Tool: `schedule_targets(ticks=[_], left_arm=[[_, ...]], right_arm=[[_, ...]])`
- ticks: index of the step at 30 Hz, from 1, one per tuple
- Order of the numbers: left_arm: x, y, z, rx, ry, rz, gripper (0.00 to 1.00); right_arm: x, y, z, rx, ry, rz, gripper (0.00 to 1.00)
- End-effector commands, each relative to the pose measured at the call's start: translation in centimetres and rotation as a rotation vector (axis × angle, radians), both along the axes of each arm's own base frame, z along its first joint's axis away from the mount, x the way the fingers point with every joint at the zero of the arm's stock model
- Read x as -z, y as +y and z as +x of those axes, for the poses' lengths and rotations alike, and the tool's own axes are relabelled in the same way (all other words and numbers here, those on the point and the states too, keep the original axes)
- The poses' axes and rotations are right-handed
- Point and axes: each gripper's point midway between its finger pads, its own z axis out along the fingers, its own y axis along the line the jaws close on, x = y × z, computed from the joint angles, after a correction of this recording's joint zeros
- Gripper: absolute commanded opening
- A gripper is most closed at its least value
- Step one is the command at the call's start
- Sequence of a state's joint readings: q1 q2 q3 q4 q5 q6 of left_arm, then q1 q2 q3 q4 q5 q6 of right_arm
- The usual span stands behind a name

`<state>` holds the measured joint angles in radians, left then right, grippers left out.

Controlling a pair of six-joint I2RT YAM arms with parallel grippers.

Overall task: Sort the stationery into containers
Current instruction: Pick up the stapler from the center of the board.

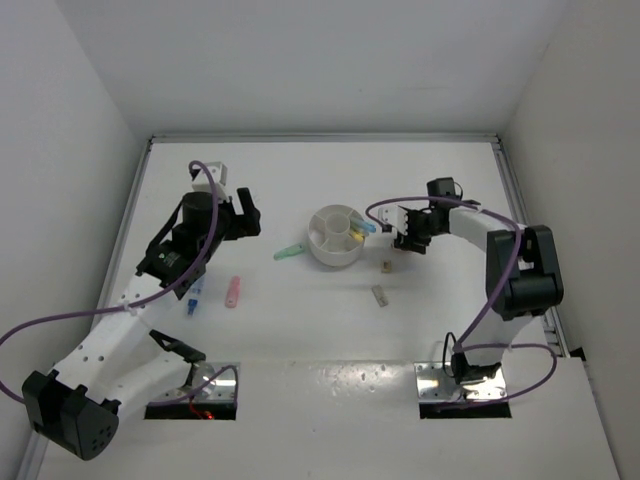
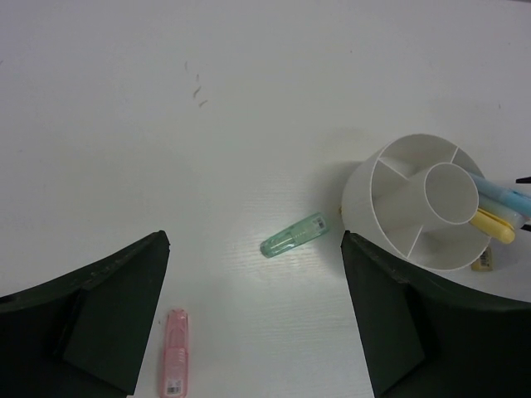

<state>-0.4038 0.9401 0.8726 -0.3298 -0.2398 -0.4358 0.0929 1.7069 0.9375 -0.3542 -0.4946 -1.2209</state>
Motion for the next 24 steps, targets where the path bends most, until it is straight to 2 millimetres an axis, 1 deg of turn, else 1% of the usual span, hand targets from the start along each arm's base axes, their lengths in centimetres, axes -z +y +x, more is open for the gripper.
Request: schedule_targets(ticks=[1,3,6,7,8,12,15,16,17,18,19,20,22,24], left_arm=[[-1.1,0.0,0.1,0.008,-0.040,-0.015,0.91],[-1.1,0.0,0.1,0.008,-0.040,-0.015,0.91],[-1.1,0.1,0.1,0.011,-0.041,-0.007,0.91],[-1.1,0.1,0.1,0.011,-0.041,-0.007,0.91],[-1.1,0.1,0.1,0.011,-0.041,-0.007,0.91],[-1.1,0.1,0.1,0.011,-0.041,-0.007,0.91],[-1.1,0.1,0.1,0.011,-0.041,-0.007,0.91],[-1.1,0.1,0.1,0.011,-0.041,-0.007,0.91],[-1.1,0.1,0.1,0.011,-0.041,-0.007,0.91],[-1.1,0.1,0.1,0.011,-0.041,-0.007,0.91],[-1.1,0.1,0.1,0.011,-0.041,-0.007,0.91],[-1.1,0.1,0.1,0.011,-0.041,-0.007,0.91],[-1.1,0.1,0.1,0.011,-0.041,-0.007,0.91],[-1.1,0.1,0.1,0.011,-0.041,-0.007,0.91]], right_arm=[[-0.7,0.9,1.0,-0.058,0.019,0.038,0.59],[-0.4,1.1,1.0,-0.072,0.023,0.045,0.59],[0.9,1.1,0.9,-0.075,0.048,0.024,0.59],[0.8,1.1,1.3,-0.083,0.042,0.021,0.59],[1.9,1.1,0.8,-0.083,0.080,0.019,0.59],[2.3,0.9,0.9,-0.080,0.095,0.009,0.58],[2.8,0.7,0.6,-0.076,0.113,0.000,0.48],[2.8,0.7,0.4,-0.076,0.122,-0.001,0.37],[2.4,0.4,0.6,-0.067,0.110,0.000,0.30],[2.4,0.4,0.6,-0.067,0.110,0.000,0.26],[2.0,0.4,0.4,-0.067,0.102,0.001,0.22],[1.4,0.4,0.4,-0.067,0.085,0.002,0.15],[1.1,0.0,-0.1,-0.058,0.073,0.003,0.11],[-0.6,0.0,-0.1,-0.058,0.035,0.004,0.04]])
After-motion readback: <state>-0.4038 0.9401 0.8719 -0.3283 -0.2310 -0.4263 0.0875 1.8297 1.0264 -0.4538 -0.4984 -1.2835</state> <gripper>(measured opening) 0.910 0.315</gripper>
